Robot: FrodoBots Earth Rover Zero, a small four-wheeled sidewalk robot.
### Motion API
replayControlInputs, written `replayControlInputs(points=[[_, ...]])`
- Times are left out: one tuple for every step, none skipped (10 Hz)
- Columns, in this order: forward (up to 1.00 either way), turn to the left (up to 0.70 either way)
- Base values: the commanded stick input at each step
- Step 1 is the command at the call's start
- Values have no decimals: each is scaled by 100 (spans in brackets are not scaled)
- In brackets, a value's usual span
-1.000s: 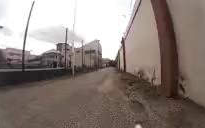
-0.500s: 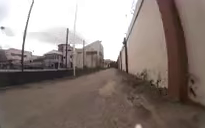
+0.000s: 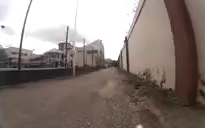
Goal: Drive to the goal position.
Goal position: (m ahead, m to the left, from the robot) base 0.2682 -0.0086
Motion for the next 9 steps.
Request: replayControlInputs(points=[[29,0],[24,0],[19,0],[14,0],[9,0],[3,0],[0,0],[0,0],[0,0]])
